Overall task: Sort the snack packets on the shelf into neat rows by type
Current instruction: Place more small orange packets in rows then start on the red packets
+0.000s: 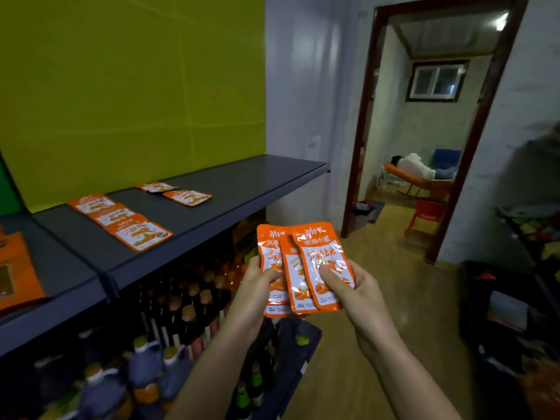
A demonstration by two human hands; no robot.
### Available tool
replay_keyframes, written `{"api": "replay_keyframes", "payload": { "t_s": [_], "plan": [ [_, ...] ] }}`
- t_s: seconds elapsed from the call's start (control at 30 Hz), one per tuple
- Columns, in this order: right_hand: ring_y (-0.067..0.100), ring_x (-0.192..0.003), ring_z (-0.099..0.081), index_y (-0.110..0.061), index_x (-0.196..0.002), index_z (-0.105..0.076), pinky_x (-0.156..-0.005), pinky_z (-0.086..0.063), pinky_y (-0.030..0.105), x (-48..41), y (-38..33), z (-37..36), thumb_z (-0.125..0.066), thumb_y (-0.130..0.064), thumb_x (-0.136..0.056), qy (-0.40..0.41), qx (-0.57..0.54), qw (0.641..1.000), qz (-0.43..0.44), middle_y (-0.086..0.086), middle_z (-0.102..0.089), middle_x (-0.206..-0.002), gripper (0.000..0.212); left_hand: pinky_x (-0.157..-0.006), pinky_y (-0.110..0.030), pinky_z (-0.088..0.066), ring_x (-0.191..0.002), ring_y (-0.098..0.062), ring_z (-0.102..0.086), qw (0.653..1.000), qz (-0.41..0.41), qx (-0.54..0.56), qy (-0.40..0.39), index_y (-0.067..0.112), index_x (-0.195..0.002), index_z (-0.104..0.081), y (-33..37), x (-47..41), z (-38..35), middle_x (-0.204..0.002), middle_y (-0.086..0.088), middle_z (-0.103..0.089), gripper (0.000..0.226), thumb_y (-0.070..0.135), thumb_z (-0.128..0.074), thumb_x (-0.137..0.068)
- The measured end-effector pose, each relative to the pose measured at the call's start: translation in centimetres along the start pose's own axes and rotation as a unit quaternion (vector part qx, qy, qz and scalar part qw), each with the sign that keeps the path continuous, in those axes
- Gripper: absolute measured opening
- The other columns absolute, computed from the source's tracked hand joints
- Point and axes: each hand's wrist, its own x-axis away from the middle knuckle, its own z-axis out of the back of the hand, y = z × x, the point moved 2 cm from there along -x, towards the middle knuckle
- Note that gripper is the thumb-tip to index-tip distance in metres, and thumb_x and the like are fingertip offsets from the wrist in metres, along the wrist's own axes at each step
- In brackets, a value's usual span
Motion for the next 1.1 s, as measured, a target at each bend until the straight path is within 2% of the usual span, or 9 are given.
{"api": "replay_keyframes", "payload": {
  "t_s": [0.13, 0.27, 0.4, 0.53, 0.67, 0.77, 0.83, 0.97, 1.1],
  "plan": [
    [0.009, -0.071, -0.071, -0.009, -0.104, -0.065, -0.061, -0.055, 0.021, -6.6, 0.6, -2.5, -0.066, -0.018, -0.084, -0.047, -0.017, 0.999, 0.011, 0.004, -0.074, -0.092, 0.022, -0.052, -0.023, -0.056, -0.06, -0.011, -0.07, 0.997, -0.014, 0.062, 0.036, 0.017, -0.106, -0.056, 1.0, -4.5, -0.2, -0.086, -0.002, -0.07, 0.017, 0.013, -0.045, -0.094],
    [0.012, -0.073, -0.072, -0.015, -0.098, -0.066, -0.063, -0.056, 0.023, -12.4, 0.6, -5.6, -0.066, -0.021, -0.083, -0.097, -0.031, 0.995, 0.018, 0.0, -0.076, -0.085, 0.017, -0.066, -0.03, -0.058, -0.073, -0.016, -0.071, 0.992, -0.041, 0.088, 0.076, 0.013, -0.116, -0.054, 2.4, -9.1, 1.0, -0.094, -0.006, -0.071, 0.027, 0.028, -0.047, -0.095],
    [0.01, -0.071, -0.072, -0.015, -0.094, -0.068, -0.061, -0.056, 0.022, -17.1, -0.9, -8.9, -0.062, -0.02, -0.086, -0.178, -0.047, 0.982, 0.032, -0.002, -0.076, -0.08, 0.011, -0.052, -0.02, -0.055, -0.069, -0.009, -0.071, 0.985, -0.098, 0.051, 0.136, 0.018, -0.115, -0.049, 4.2, -12.5, 2.8, -0.103, -0.005, -0.07, 0.022, 0.026, -0.048, -0.095],
    [0.015, -0.084, -0.072, -0.019, -0.093, -0.069, -0.075, -0.056, 0.029, -21.0, -2.0, -12.0, -0.053, -0.028, -0.092, -0.249, -0.003, 0.967, 0.059, 0.007, -0.074, -0.096, 0.018, -0.059, -0.02, -0.057, -0.078, -0.007, -0.07, 0.966, -0.147, 0.015, 0.211, 0.021, -0.117, -0.048, 5.8, -14.7, 4.9, -0.106, 0.001, -0.068, 0.022, 0.025, -0.046, -0.095],
    [0.009, -0.074, -0.071, -0.016, -0.097, -0.068, -0.064, -0.055, 0.018, -23.7, -2.7, -14.8, -0.052, -0.019, -0.093, -0.356, -0.007, 0.933, 0.048, 0.003, -0.075, -0.089, 0.017, -0.061, -0.021, -0.057, -0.076, -0.007, -0.07, 0.944, -0.161, -0.012, 0.288, 0.019, -0.118, -0.048, 7.0, -15.5, 7.3, -0.103, 0.001, -0.068, 0.023, 0.024, -0.047, -0.096],
    [0.004, -0.067, -0.069, -0.013, -0.098, -0.064, -0.059, -0.053, 0.014, -26.1, -2.7, -16.1, -0.053, -0.011, -0.093, -0.388, -0.041, 0.92, 0.031, 0.002, -0.072, -0.086, 0.012, -0.074, -0.027, -0.055, -0.087, -0.011, -0.068, 0.916, -0.176, -0.026, 0.359, 0.022, -0.119, -0.048, 7.5, -15.4, 9.0, -0.109, 0.001, -0.066, 0.024, 0.02, -0.046, -0.096],
    [0.001, -0.063, -0.068, -0.013, -0.095, -0.061, -0.057, -0.052, 0.012, -27.9, -2.2, -16.9, -0.053, -0.01, -0.092, -0.381, -0.031, 0.924, 0.024, 0.001, -0.071, -0.085, 0.009, -0.073, -0.027, -0.053, -0.086, -0.01, -0.066, 0.887, -0.193, -0.025, 0.42, 0.019, -0.121, -0.048, 7.6, -14.8, 10.2, -0.109, 0.0, -0.065, 0.026, 0.018, -0.046, -0.096],
    [0.014, -0.079, -0.068, -0.014, -0.092, -0.057, -0.065, -0.051, 0.022, -30.2, -0.1, -19.3, -0.058, -0.013, -0.088, -0.404, 0.09, 0.91, 0.024, 0.007, -0.071, -0.097, 0.004, -0.059, -0.022, -0.055, -0.077, -0.011, -0.062, 0.831, -0.203, -0.001, 0.518, 0.017, -0.108, -0.049, 7.5, -12.8, 11.4, -0.098, -0.002, -0.063, 0.013, 0.016, -0.045, -0.096],
    [0.017, -0.09, -0.065, -0.016, -0.093, -0.056, -0.077, -0.051, 0.031, -30.8, 0.8, -21.0, -0.058, -0.024, -0.086, -0.392, 0.208, 0.891, 0.098, 0.001, -0.07, -0.099, 0.011, -0.062, -0.029, -0.047, -0.079, -0.014, -0.061, 0.803, -0.204, 0.004, 0.559, 0.018, -0.116, -0.046, 7.3, -11.7, 11.1, -0.094, 0.003, -0.062, 0.02, 0.02, -0.045, -0.096]
  ]
}}
